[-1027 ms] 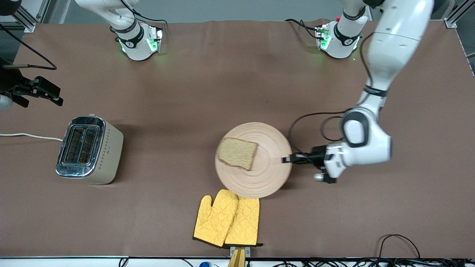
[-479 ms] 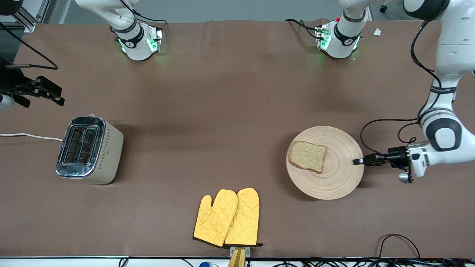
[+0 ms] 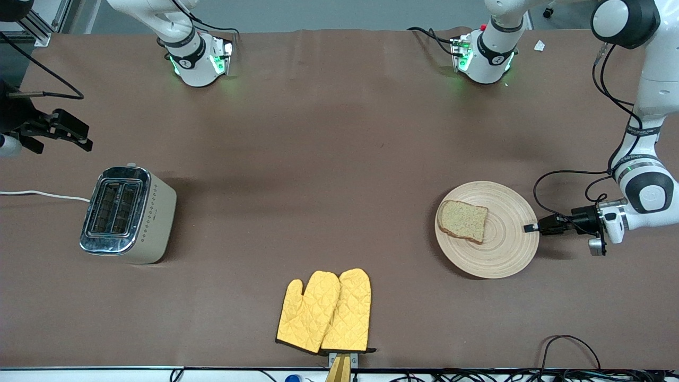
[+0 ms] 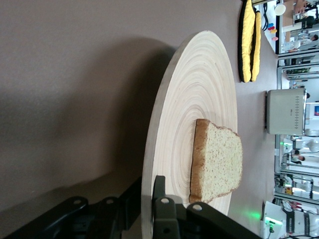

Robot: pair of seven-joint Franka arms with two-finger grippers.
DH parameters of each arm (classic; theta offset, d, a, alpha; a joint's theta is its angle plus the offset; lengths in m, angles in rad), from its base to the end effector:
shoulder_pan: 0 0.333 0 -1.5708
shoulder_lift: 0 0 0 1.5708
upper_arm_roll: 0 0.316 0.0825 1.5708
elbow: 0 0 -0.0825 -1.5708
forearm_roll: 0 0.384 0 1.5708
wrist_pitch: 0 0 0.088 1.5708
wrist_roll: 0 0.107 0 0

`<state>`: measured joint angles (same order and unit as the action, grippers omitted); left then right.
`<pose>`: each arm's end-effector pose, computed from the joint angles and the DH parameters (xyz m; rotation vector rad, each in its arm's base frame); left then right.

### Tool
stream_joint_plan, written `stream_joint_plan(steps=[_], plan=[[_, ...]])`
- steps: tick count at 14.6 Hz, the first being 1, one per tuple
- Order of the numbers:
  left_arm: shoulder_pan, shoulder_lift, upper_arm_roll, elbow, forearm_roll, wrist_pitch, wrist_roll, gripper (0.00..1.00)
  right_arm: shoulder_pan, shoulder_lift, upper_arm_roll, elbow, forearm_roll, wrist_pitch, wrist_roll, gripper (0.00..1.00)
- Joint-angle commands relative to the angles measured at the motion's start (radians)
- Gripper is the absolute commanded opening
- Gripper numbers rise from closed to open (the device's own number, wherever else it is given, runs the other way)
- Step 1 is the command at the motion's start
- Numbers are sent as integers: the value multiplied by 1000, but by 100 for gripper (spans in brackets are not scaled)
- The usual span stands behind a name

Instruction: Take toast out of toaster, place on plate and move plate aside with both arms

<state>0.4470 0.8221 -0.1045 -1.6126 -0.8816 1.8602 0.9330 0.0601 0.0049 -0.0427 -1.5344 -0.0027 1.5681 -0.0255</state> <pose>0.6205 0.1642 0.1368 2.1597 -0.0516 0.0702 0.5562 0.0095 0.6387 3.1375 0.0672 0.0452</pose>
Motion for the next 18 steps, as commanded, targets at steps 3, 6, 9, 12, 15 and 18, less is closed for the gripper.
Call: stream_joint_plan(steps=[3,6,9,12,15,18], plan=[[10,3,-3,36,10,-32,6,95,1,-2,10,10,-16,-14,13,100],[12,-6,3,126,168,-32,-9,100,1,-2,10,10,-16,-14,12,100],[15,-47,3,229,381,-35,-71,100,1,-2,10,10,-16,-16,13,100],[-8,-150,-9,250,516,-38,-150,100,1,-2,10,10,-16,-16,10,100],[-95,-274,-11,260,660,-38,-238,100,-22,-2,-14,10,-22,-13,-43,100],[-184,-381,-11,255,722,-64,-386,100,-40,-2,-32,10,-19,-11,-96,100]])
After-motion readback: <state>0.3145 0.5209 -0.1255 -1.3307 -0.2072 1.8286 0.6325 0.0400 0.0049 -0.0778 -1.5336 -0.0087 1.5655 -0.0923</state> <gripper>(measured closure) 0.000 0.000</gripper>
